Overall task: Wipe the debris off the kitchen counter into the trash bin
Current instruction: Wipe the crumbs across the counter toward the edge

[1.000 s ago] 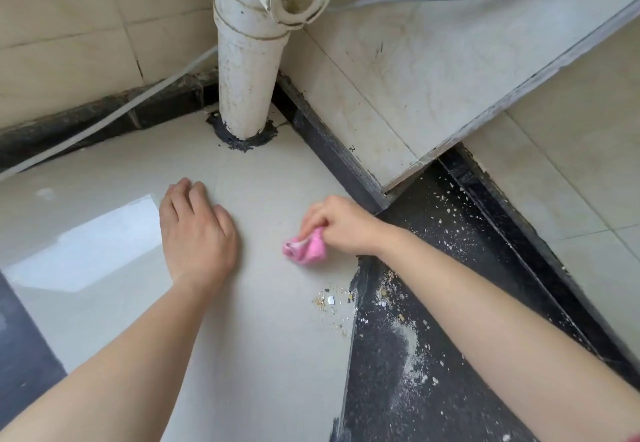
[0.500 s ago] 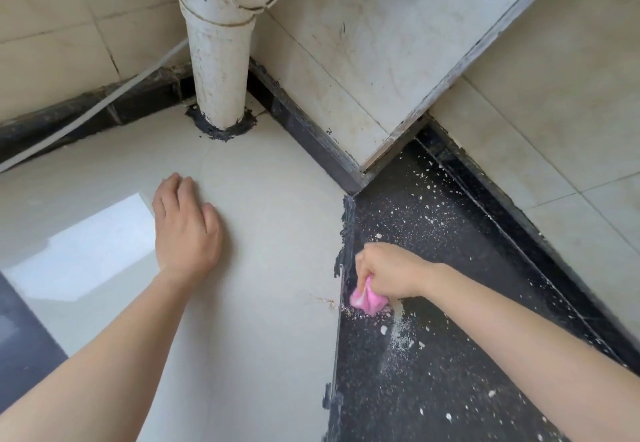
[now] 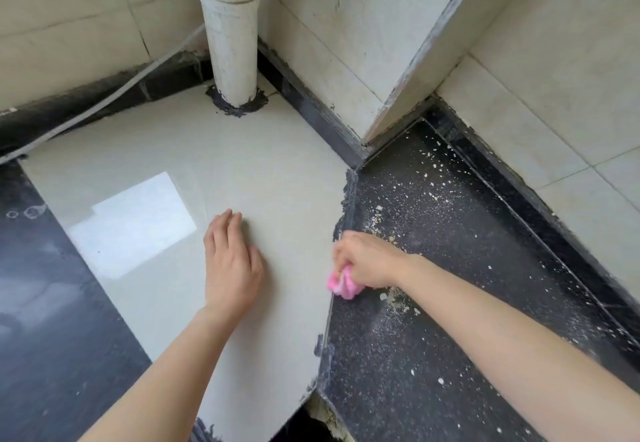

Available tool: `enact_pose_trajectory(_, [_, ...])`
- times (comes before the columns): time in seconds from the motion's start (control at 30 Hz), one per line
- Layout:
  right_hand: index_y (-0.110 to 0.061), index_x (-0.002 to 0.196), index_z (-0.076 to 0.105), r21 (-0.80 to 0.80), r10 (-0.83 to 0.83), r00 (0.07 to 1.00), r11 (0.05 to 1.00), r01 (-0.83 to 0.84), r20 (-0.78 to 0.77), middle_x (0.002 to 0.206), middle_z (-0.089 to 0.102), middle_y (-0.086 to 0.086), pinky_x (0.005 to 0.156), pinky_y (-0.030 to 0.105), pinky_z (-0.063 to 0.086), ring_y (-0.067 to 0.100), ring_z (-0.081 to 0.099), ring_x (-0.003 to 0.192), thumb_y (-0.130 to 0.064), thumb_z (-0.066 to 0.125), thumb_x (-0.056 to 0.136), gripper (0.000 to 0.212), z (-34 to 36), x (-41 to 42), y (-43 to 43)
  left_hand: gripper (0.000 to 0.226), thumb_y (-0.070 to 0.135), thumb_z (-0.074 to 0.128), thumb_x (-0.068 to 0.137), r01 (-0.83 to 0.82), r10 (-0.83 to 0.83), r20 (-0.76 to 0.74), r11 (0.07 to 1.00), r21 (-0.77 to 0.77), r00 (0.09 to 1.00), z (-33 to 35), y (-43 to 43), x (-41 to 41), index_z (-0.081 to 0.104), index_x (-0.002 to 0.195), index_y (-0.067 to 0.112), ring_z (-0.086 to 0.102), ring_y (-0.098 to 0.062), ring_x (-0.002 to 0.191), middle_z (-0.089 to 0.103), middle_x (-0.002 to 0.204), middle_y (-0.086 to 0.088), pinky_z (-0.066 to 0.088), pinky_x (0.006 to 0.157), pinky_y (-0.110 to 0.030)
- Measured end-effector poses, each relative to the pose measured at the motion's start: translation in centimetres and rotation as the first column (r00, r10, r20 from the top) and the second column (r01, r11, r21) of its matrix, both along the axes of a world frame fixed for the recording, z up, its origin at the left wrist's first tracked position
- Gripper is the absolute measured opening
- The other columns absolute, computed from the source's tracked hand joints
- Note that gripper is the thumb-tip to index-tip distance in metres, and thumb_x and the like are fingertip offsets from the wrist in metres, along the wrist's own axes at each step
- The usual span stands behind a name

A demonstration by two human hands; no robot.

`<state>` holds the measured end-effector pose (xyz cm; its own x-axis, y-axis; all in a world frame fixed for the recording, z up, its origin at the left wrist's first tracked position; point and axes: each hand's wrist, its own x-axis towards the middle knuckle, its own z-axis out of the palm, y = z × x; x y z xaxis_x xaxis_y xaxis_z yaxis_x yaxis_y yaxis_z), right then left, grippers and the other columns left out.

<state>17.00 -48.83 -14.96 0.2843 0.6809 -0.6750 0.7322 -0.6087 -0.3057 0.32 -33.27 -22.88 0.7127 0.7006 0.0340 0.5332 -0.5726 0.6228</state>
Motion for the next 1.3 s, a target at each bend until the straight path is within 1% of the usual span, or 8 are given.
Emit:
enact_pose_trajectory(0.1, [-0.017, 0.087, 0.078, -0.133, -0.024, 1.0, 0.991, 0.026, 0.015, 0.09, 0.072, -0.003, 0.071, 0.027, 0.05, 0.009, 0.064, 0.077, 0.003, 0.056, 0.076, 0.031, 1.6, 0.8, -3.7, 0.059, 0.018, 0.029, 0.086, 0.1, -0.093, -0.104, 0.993, 0.062, 0.99, 0.4, -1.7, -0.2, 0.041, 0.14, -0.001, 0.019, -0.038, 0.141, 0.038, 0.149, -0.016, 0.015, 0.118, -0.046])
enact_pose_trajectory(0.33, [-0.023, 0.106, 0.075, 0.346, -0.178, 0.984, 0.922, 0.172, -0.013, 0.108, 0.07, -0.001, 0.096, 0.034, 0.045, 0.016, 0.057, 0.103, -0.001, 0.056, 0.08, 0.039, -0.5, 0.4, 0.6, 0.059, 0.023, 0.031, 0.099, 0.148, -0.14, -0.262, 0.989, 0.012, 0.955, 1.0, -6.3, 0.5, 0.01, 0.154, 0.016, -0.01, -0.023, 0.148, 0.002, 0.161, 0.003, -0.008, 0.117, -0.038])
enact_pose_trajectory(0.53, [-0.024, 0.093, 0.077, 0.13, -0.035, 0.998, 0.991, 0.028, 0.057, 0.105, 0.062, -0.008, 0.09, 0.029, 0.042, 0.011, 0.05, 0.102, 0.001, 0.053, 0.08, 0.038, -0.9, 0.4, -7.2, 0.059, 0.024, 0.028, 0.099, 0.124, -0.106, -0.294, 0.991, 0.041, 0.95, 1.0, -7.4, 0.8, 0.008, 0.153, 0.011, -0.007, -0.021, 0.148, 0.001, 0.161, -0.003, -0.011, 0.116, -0.038])
enact_pose_trajectory(0.63, [-0.026, 0.066, 0.076, -0.122, -0.004, 1.0, 0.992, 0.005, 0.003, 0.07, 0.063, -0.012, 0.063, 0.024, 0.044, 0.006, 0.056, 0.07, 0.008, 0.057, 0.064, 0.039, 0.5, 1.6, -11.8, 0.059, 0.023, 0.027, 0.099, 0.12, -0.106, -0.273, 0.992, 0.037, 0.956, 1.2, -8.2, 1.6, 0.009, 0.152, 0.007, -0.006, -0.022, 0.148, 0.002, 0.161, -0.007, -0.012, 0.116, -0.035])
enact_pose_trajectory(0.7, [-0.025, 0.073, 0.079, -0.18, -0.064, 0.998, 0.982, 0.059, -0.026, 0.063, 0.066, -0.009, 0.06, 0.028, 0.049, 0.007, 0.058, 0.064, 0.006, 0.058, 0.059, 0.04, 1.5, 2.6, -12.9, 0.058, 0.02, 0.03, 0.098, 0.135, -0.123, -0.24, 0.99, 0.037, 0.963, 1.2, -8.4, 2.5, 0.012, 0.152, 0.007, -0.004, -0.022, 0.148, 0.005, 0.161, -0.008, -0.012, 0.116, -0.034])
enact_pose_trajectory(1.0, [-0.024, 0.107, 0.074, 0.534, -0.376, 0.926, 0.782, 0.322, -0.008, 0.108, 0.07, -0.004, 0.09, 0.029, 0.05, 0.013, 0.063, 0.098, 0.0, 0.056, 0.084, 0.038, 0.7, 11.2, 1.1, 0.056, 0.028, 0.022, 0.092, 0.032, -0.013, -0.198, 0.995, 0.093, 0.98, 0.0, -6.9, 8.1, 0.033, 0.143, 0.009, 0.02, -0.025, 0.145, 0.029, 0.154, -0.009, 0.006, 0.119, -0.037])
enact_pose_trajectory(1.13, [-0.032, 0.119, 0.067, 0.489, -0.23, 0.917, 0.871, 0.045, 0.327, 0.116, 0.066, -0.001, 0.086, 0.037, 0.05, 0.023, 0.052, 0.104, -0.01, 0.055, 0.089, 0.039, -3.2, 11.9, 4.3, 0.05, 0.025, 0.032, 0.092, 0.022, 0.003, -0.195, 0.992, 0.124, 0.981, -0.3, -6.8, 8.2, 0.039, 0.138, 0.008, 0.027, -0.027, 0.141, 0.036, 0.149, -0.01, 0.015, 0.118, -0.039])
enact_pose_trajectory(1.3, [-0.028, 0.118, 0.068, 0.455, -0.158, 0.969, 0.889, 0.057, 0.188, 0.129, 0.06, -0.016, 0.089, 0.039, 0.048, 0.016, 0.048, 0.101, -0.002, 0.049, 0.089, 0.043, -3.7, 11.3, -0.5, 0.048, 0.024, 0.035, 0.091, 0.01, 0.014, -0.204, 0.993, 0.118, 0.979, -0.4, -6.8, 8.3, 0.04, 0.137, 0.009, 0.028, -0.028, 0.139, 0.037, 0.148, -0.01, 0.019, 0.117, -0.041])
